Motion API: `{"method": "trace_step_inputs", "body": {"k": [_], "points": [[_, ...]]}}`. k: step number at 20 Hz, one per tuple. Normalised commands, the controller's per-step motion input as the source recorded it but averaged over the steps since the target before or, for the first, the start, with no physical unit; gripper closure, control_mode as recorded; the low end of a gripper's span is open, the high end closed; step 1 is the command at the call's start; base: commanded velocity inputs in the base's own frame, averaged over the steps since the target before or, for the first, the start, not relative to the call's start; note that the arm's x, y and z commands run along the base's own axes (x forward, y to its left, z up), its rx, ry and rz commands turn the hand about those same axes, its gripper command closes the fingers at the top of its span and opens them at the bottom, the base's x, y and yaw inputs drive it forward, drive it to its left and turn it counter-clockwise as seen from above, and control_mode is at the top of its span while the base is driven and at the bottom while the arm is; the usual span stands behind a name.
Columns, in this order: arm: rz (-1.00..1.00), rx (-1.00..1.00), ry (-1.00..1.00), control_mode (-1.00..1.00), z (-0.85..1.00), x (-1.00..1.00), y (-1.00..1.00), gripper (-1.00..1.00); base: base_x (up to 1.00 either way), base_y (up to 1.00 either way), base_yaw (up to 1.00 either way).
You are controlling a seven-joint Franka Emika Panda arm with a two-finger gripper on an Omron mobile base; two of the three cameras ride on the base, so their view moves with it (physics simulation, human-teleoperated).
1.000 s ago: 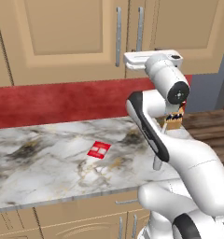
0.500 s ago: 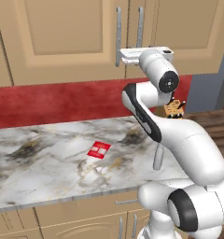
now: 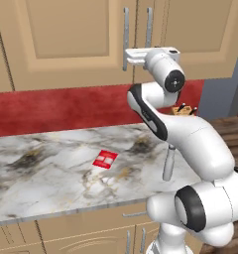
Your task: Pick the pan from the cabinet and place it on the stove. Then turn on the stove burner for the pan.
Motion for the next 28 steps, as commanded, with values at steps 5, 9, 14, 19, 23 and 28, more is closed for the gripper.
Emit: {"method": "trace_step_inputs", "body": {"k": [5, 9, 14, 19, 23, 28], "points": [[0.0, 0.0, 0.0, -1.0, 0.0, 0.27, 0.0, -1.0, 0.0, 0.0, 0.0], [0.0, 0.0, 0.0, -1.0, 0.0, 0.3, 0.0, -1.0, 0.0, 0.0, 0.0], [0.0, 0.0, 0.02, -1.0, -0.05, 0.35, 0.01, 1.0, 0.0, 0.0, 0.0], [0.0, 0.0, 0.04, -1.0, -0.01, 0.13, 0.03, 1.0, 0.0, 0.0, 0.0], [0.0, -0.01, 0.07, -1.0, -0.04, 0.0, 0.05, 1.0, 0.0, 0.0, 0.0], [0.02, -0.01, 0.12, -1.0, -0.24, 0.02, 0.14, 1.0, 0.0, 0.0, 0.0]]}}
